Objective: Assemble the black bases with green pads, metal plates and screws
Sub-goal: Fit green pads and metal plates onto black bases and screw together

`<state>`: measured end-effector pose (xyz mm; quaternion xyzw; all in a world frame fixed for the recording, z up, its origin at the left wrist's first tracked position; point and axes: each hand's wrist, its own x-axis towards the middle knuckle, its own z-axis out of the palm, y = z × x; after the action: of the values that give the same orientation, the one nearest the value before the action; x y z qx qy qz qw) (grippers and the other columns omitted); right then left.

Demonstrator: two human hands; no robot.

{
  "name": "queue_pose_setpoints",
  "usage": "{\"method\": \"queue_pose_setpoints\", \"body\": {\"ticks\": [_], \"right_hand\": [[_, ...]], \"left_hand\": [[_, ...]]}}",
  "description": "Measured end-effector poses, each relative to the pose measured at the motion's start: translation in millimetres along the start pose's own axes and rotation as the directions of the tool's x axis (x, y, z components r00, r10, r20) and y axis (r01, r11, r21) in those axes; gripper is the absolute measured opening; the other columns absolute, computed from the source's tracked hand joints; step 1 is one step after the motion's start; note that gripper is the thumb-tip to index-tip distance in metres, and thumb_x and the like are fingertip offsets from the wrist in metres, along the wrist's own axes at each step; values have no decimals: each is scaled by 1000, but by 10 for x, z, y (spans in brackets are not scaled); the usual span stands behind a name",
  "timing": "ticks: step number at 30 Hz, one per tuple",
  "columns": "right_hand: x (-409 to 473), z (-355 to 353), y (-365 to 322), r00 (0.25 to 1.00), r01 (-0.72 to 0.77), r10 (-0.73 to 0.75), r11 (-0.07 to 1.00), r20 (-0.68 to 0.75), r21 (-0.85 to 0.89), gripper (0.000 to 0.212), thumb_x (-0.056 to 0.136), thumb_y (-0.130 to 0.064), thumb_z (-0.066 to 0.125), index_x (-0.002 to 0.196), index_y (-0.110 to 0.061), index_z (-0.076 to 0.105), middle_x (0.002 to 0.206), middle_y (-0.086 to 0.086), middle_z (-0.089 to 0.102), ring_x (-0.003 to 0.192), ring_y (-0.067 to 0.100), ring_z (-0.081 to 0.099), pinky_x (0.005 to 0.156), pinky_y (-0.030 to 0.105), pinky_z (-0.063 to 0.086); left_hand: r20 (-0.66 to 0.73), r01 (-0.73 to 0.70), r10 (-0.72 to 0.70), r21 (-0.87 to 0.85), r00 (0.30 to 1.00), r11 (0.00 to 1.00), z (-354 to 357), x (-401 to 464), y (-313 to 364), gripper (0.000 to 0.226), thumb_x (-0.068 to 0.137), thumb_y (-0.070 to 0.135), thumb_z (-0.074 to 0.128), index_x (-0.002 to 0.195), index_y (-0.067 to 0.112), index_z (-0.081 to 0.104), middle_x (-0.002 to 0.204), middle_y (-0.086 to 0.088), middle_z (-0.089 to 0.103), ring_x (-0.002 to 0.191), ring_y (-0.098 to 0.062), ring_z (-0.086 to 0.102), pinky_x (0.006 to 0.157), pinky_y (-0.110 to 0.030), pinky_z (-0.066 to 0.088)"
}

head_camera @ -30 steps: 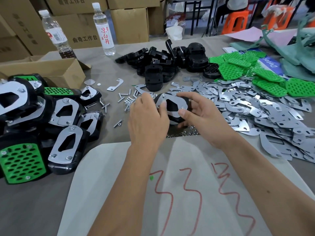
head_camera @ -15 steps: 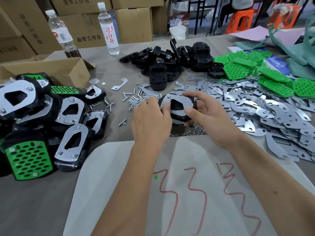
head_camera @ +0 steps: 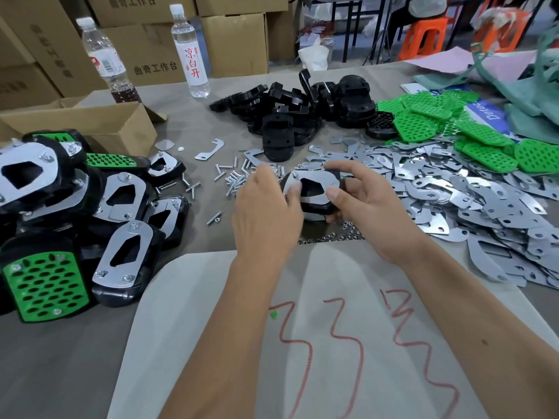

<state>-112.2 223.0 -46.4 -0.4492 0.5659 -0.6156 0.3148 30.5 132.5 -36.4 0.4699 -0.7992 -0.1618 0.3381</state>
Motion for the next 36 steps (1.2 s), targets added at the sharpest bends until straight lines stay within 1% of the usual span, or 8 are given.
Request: {"method": "queue_pose_setpoints", "body": {"ticks": [3,7,11,19,24,27,32,36], "right_hand": [[-1,-13,0,1000,16,-16,1000,10,-18,34,104,-4,58,136,-15,56,101,13,76,78,26,68,72,37,60],[6,7,12,1000,13,-13,1000,11,-12,32,105,-6,58,136,-15,58,95,10,76,74,25,67,68,34,59],[40,-2,26,995,-44,54,991,-81,129,22,105,-13,59,126,-14,64,91,9,73,71,24,66,57,28,53],[79,-58,57,983,-58,87,982,-162,181,38,91,-31,65,124,-12,66,90,14,70,65,26,61,55,28,49],[24,-1,10,991,45,-40,998,-125,39,34,94,-28,64,127,-18,65,85,22,69,65,27,64,58,32,53],[-1,29,-1,992,81,-83,996,-98,-23,28,100,-21,63,127,-19,64,86,22,71,64,27,64,58,33,54],[47,3,2,982,6,20,991,-188,136,33,95,-25,63,125,-11,67,80,12,69,59,21,63,53,29,51],[82,-41,32,975,-23,64,981,-214,190,35,92,-27,63,121,-7,69,78,10,69,55,19,58,50,27,48]], "left_hand": [[68,16,-28,175,997,985,6,10,-38,34,109,41,39,84,18,43,78,0,49,80,-32,47,67,-39,30],[89,-17,-3,226,996,974,10,29,-17,28,110,34,37,86,19,41,76,1,44,78,-31,42,68,-38,28],[127,-150,133,141,983,978,7,48,-29,22,108,24,41,87,20,34,81,0,46,79,-30,41,66,-39,25],[235,-244,273,-142,933,959,-27,68,-97,16,101,11,51,89,14,42,89,-4,53,86,-31,46,75,-49,43],[214,-101,109,-45,971,994,-24,35,-82,38,108,42,41,76,23,38,73,2,50,74,-30,47,63,-42,32],[203,-106,86,89,975,990,-13,25,-70,33,111,40,36,82,24,41,73,2,47,76,-32,45,64,-39,27],[141,-223,221,-1,965,975,-38,25,-27,27,109,26,40,84,20,32,74,7,39,76,-28,39,64,-40,24],[147,-309,317,-76,937,948,-31,40,-35,26,107,23,46,85,17,35,83,1,47,79,-28,42,65,-42,30]]}}
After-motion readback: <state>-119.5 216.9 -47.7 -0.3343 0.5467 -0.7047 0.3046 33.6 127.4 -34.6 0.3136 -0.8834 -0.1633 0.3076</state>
